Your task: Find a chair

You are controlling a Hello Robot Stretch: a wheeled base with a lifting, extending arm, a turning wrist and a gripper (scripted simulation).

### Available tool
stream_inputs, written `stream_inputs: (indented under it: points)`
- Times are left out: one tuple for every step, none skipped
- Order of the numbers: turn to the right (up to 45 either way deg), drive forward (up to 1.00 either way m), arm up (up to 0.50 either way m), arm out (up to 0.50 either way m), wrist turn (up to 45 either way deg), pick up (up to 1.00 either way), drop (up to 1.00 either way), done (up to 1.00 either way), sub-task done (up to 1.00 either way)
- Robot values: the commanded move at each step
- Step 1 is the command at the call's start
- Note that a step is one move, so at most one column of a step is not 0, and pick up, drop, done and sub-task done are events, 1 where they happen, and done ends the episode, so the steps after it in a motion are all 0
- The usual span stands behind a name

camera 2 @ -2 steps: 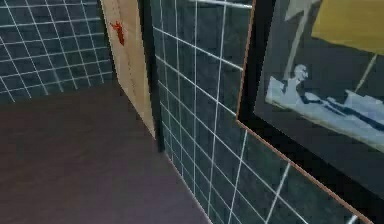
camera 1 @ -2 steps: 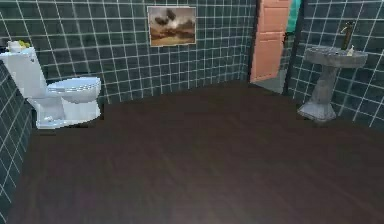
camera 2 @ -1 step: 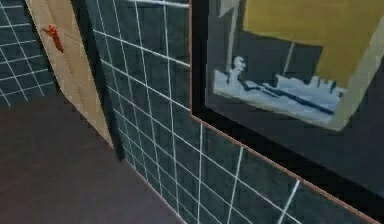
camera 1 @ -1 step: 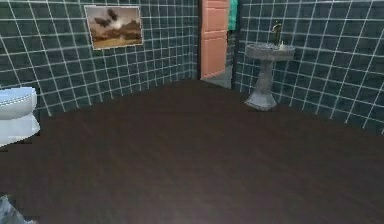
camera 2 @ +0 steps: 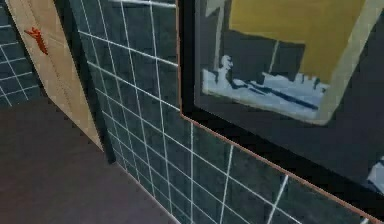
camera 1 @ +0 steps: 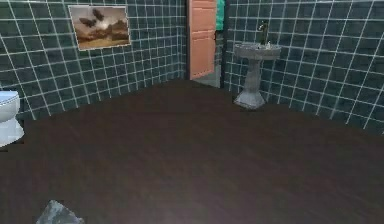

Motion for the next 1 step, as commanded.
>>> stream_inputs:
  points:
    - [0.0,1.00,0.00,0.00,0.0,0.00,0.00,0.00,0.00]
